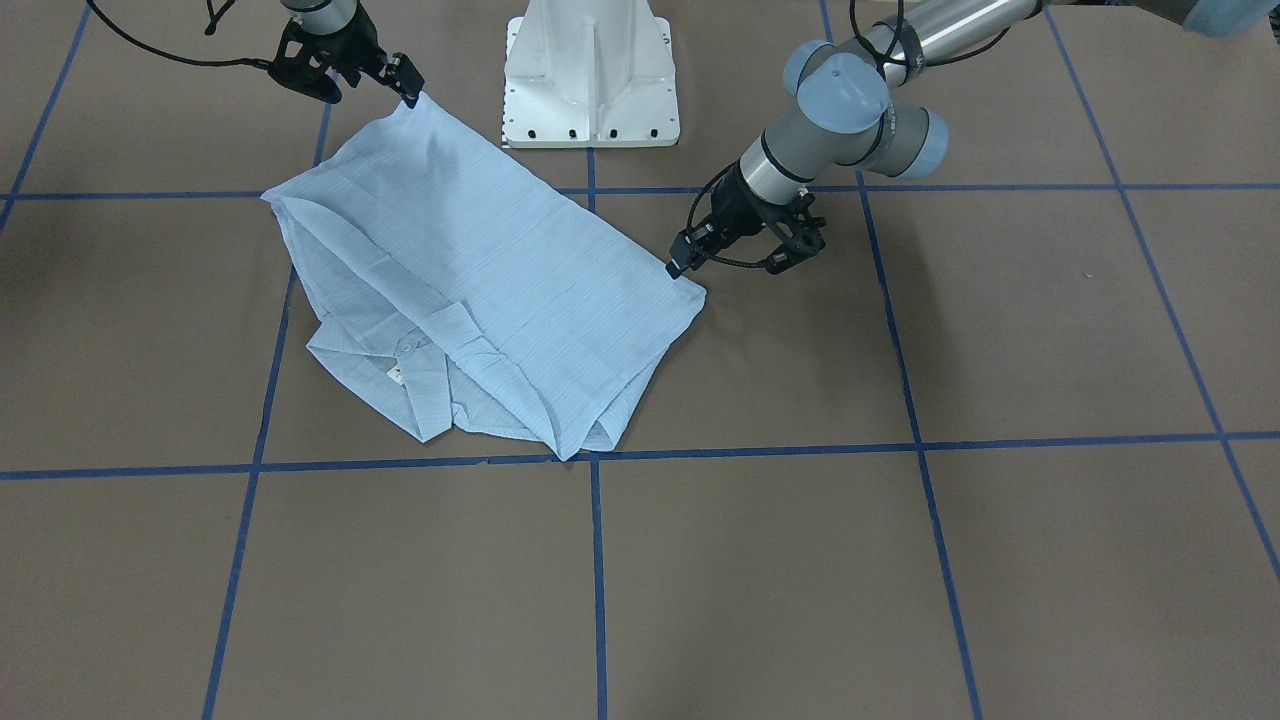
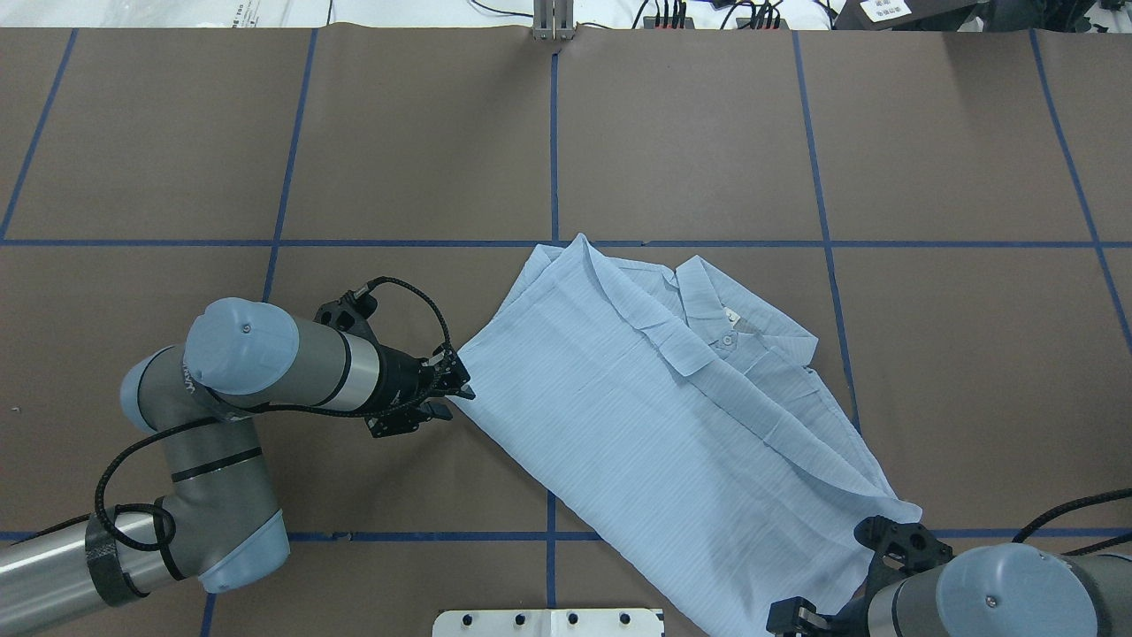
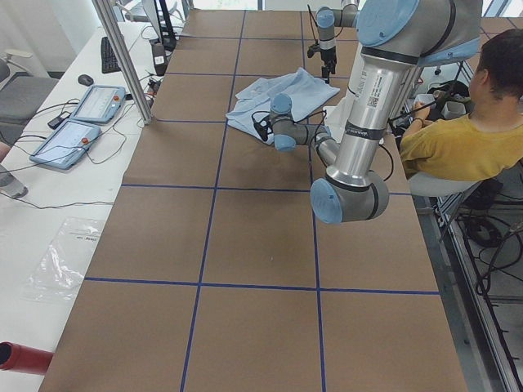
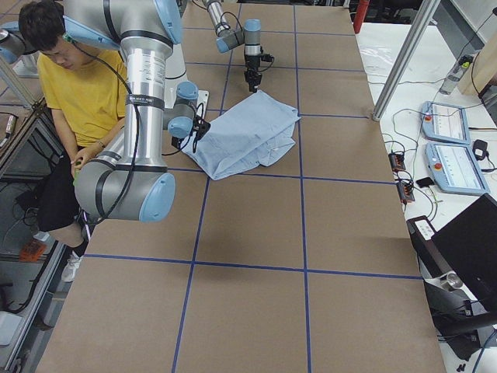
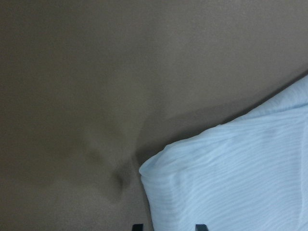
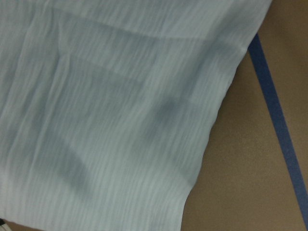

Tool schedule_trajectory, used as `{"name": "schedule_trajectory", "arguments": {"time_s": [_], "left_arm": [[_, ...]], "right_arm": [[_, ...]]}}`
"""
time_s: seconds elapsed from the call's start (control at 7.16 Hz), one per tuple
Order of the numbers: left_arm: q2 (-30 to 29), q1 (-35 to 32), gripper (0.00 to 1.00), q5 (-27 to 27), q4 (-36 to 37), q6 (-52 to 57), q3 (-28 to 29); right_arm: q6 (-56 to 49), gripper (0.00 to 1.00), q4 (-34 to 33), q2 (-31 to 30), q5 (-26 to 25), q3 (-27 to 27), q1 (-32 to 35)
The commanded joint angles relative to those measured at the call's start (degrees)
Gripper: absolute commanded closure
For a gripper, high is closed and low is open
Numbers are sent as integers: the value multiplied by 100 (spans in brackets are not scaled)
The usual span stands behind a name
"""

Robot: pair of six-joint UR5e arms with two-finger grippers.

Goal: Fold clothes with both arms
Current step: 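Pull the far shirt corner straight with the left gripper while right gripper holds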

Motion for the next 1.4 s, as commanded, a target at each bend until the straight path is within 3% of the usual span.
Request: {"name": "schedule_trajectory", "arguments": {"time_s": [0.0,0.14,0.28,0.42,0.84,0.98,1.12,1.26], "left_arm": [[-100,6,54,239,-9,57,224],[-205,6,62,258,-9,58,356],[-206,-11,92,258,-9,49,349],[-198,-46,100,258,0,57,349],[-66,-747,100,327,-17,92,164],[-362,-759,100,737,-61,684,278],[-739,-924,100,1002,-114,777,679],[-1291,-1187,100,1005,-715,1266,1640]], "right_arm": [[3,0,2,-3,-43,-16,0],[3,0,2,-3,-43,-17,0],[3,0,2,-3,-51,-17,8],[3,0,2,14,-95,-69,0],[3,0,28,32,-210,-113,201],[3,0,46,49,-210,-113,271],[3,0,55,102,-210,-96,403],[-5,0,55,224,-210,-104,630]]}}
